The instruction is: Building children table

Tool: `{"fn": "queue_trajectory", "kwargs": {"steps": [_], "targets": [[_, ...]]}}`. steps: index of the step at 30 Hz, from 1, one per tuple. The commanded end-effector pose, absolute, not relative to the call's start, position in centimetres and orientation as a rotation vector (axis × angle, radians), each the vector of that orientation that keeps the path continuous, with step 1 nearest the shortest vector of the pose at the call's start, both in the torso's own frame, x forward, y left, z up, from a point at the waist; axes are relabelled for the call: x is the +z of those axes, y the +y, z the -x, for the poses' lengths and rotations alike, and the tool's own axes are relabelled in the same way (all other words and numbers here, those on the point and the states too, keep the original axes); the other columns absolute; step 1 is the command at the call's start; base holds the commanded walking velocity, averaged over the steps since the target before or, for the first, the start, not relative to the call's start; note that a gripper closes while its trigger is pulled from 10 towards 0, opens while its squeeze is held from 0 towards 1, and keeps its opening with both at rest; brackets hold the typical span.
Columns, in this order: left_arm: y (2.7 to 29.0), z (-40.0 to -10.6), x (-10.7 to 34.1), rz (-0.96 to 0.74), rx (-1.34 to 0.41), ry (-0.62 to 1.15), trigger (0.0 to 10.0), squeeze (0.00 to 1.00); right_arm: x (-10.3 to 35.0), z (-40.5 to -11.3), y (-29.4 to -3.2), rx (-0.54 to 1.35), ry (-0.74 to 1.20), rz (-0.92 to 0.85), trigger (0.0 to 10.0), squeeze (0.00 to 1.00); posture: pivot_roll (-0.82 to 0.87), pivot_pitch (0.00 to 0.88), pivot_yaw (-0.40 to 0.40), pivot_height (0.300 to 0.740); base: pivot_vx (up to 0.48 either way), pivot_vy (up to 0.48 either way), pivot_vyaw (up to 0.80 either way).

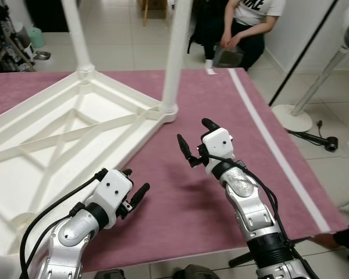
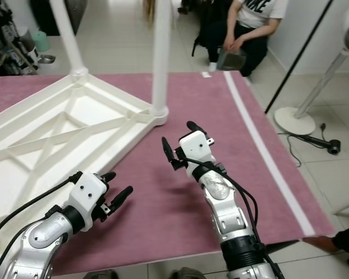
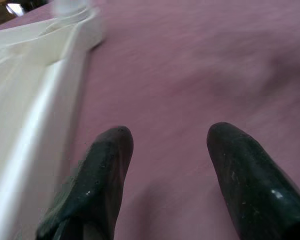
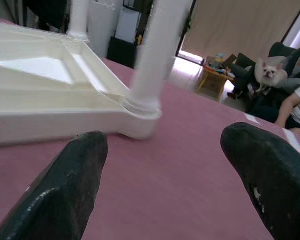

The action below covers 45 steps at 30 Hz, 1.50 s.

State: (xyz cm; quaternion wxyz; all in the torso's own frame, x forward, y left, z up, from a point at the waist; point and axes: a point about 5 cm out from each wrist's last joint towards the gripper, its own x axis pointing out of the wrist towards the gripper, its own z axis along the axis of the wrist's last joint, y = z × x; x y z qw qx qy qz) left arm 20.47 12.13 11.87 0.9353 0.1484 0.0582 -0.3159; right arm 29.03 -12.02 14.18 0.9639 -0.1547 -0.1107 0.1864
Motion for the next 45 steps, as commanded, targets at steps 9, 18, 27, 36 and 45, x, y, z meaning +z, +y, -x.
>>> {"fn": "queue_trajectory", "kwargs": {"steps": [9,18,27,36,45], "targets": [[12.7,-21.4,11.2,-0.244,-0.540,0.182,10.0,0.00,13.9,-28.9,-12.4,0.362,-0.217,0.312,10.0,0.00,0.08,0.000,0.015,0.740,0.000,0.319,0.00],[12.8,-21.6,11.1,-0.260,-0.527,0.174,10.0,0.00,13.8,-28.8,-12.4,0.358,-0.216,0.310,10.0,0.00,0.08,0.000,0.018,0.740,0.000,0.167,0.00],[12.7,-21.6,11.0,-0.252,-0.531,0.186,10.0,0.00,13.8,-28.8,-12.5,0.354,-0.216,0.310,10.0,0.00,0.08,0.000,0.020,0.740,0.000,0.327,0.00],[12.8,-21.5,10.8,-0.248,-0.528,0.184,10.0,0.00,13.7,-28.8,-12.4,0.357,-0.215,0.309,10.0,0.00,0.08,0.000,0.021,0.740,0.000,0.053,0.00],[12.8,-20.5,10.8,-0.251,-0.584,0.185,10.0,0.00,13.7,-28.8,-12.2,0.364,-0.215,0.307,10.0,0.00,0.09,0.000,0.022,0.740,0.000,0.000,0.00]]}}
